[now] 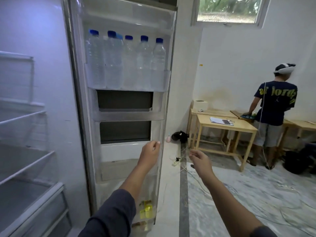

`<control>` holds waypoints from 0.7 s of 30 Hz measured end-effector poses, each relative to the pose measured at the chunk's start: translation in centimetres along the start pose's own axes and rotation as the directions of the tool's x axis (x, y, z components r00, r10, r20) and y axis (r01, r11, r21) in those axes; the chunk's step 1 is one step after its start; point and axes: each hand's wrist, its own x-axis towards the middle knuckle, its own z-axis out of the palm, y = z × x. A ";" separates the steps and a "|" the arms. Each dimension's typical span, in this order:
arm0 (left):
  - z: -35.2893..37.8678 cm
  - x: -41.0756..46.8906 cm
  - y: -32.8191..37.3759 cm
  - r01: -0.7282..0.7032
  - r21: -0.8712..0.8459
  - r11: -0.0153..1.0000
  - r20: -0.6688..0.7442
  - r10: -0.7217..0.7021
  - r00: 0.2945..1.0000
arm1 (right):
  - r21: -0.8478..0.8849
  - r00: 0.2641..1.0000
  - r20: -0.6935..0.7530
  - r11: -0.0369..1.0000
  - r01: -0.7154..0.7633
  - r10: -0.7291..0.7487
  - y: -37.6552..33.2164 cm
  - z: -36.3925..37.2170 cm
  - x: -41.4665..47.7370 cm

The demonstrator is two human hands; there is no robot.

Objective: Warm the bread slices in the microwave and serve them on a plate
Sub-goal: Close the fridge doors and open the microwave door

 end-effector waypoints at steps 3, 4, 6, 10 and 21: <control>2.5 4.6 2.0 -0.019 0.005 1.000 -0.059 0.019 0.998 | 0.015 0.997 0.073 1.000 0.012 -0.013 -0.5 -1.5 6.7; 3.2 6.0 2.8 -0.036 0.011 0.999 -0.067 0.037 0.997 | 0.035 0.996 0.092 0.999 0.020 -0.023 -0.7 -1.9 8.9; 4.4 8.9 4.2 -0.083 0.050 0.995 -0.077 0.086 0.993 | 0.088 0.992 0.115 0.996 0.031 -0.041 -0.9 -2.3 13.2; 6.6 14.4 5.2 -0.183 0.253 0.950 -0.026 0.195 0.980 | 0.155 0.984 0.174 0.988 0.010 -0.037 -0.5 -1.2 20.1; 8.4 27.2 4.5 -0.334 0.814 0.475 -0.007 0.584 0.812 | 0.201 0.923 0.312 0.965 0.168 -0.226 -2.1 6.4 35.2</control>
